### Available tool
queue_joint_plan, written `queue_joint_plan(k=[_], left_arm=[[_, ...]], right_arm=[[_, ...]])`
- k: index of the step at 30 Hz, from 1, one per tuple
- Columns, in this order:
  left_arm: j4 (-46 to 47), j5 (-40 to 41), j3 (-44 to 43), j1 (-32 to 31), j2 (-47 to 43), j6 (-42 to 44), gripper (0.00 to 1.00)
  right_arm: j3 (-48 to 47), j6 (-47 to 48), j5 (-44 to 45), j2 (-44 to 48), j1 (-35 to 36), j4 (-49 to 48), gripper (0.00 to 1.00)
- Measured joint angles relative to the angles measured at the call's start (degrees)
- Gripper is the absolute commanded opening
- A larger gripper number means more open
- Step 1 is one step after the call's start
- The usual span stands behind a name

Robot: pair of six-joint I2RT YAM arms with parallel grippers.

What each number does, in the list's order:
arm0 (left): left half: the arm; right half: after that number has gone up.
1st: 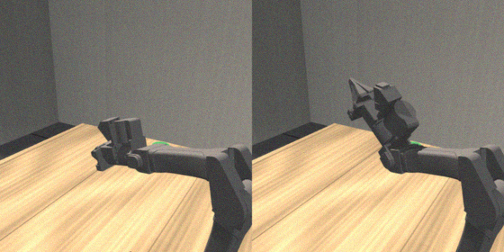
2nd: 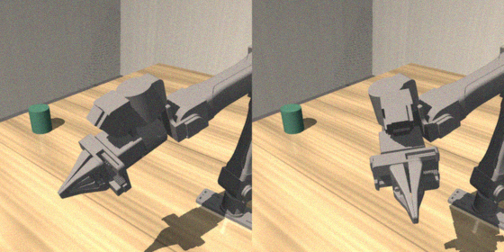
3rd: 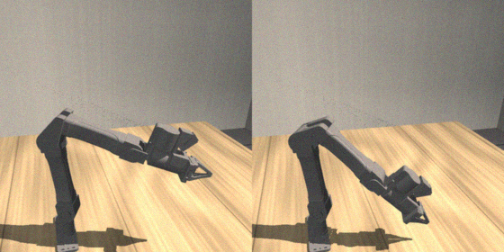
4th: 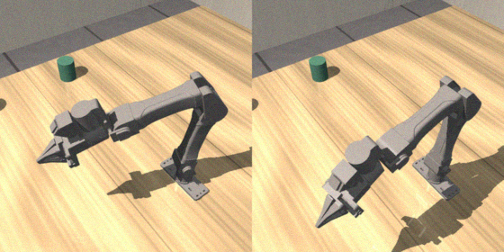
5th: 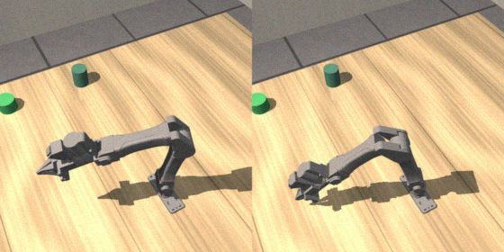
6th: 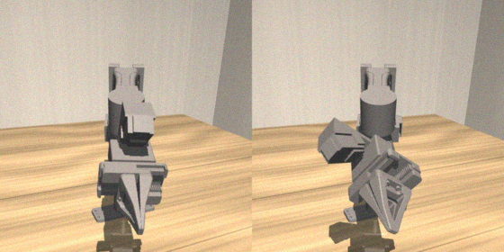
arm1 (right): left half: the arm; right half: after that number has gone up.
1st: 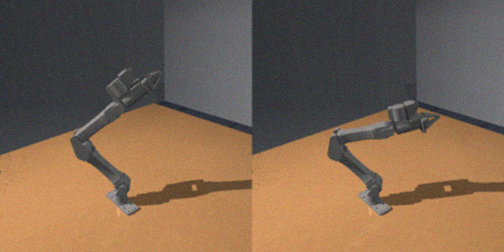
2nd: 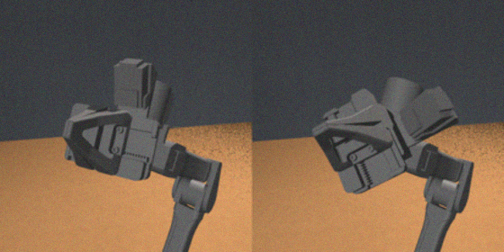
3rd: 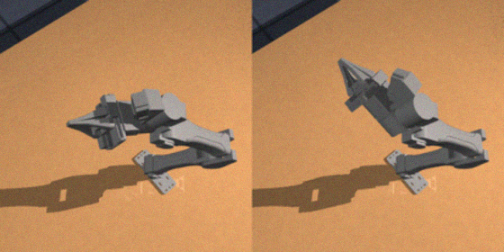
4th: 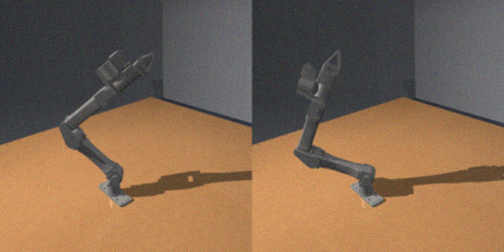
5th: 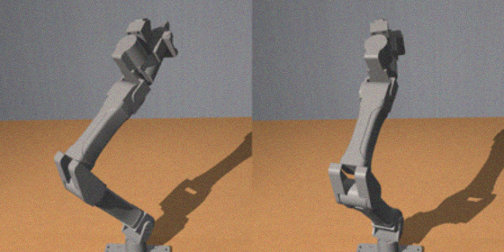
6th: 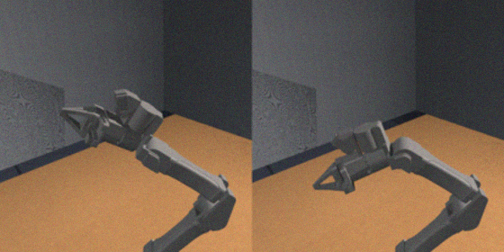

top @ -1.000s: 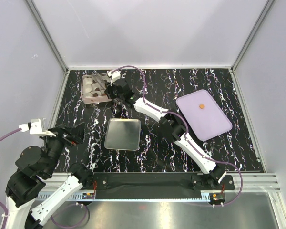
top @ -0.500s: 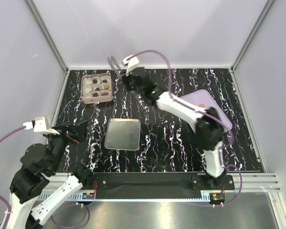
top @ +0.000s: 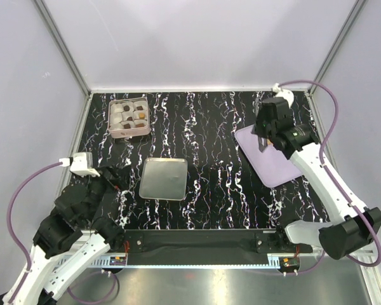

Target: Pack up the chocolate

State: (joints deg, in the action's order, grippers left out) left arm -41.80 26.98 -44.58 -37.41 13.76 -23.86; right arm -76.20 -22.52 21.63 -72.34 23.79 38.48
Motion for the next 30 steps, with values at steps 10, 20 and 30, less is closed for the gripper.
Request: queue_joint_plan(k=[10, 20, 30], left_arm=[[0.4, -0.2, 0.6, 0.0, 0.5, -0.1, 0.99], [0.4, -0.2, 1.0, 0.0, 0.2, -0.1, 0.99], [0.4, -0.2, 1.0, 0.0, 0.2, -0.1, 0.99]], right_arm=[[9.3, -3.9, -2.9, 0.2, -10.8, 12.3, 0.53], [13.2, -3.7, -9.4, -5.0, -15.5, 7.1, 0.55], [14.3, -3.9, -10.4, -9.3, -15.6, 1.5, 0.55]])
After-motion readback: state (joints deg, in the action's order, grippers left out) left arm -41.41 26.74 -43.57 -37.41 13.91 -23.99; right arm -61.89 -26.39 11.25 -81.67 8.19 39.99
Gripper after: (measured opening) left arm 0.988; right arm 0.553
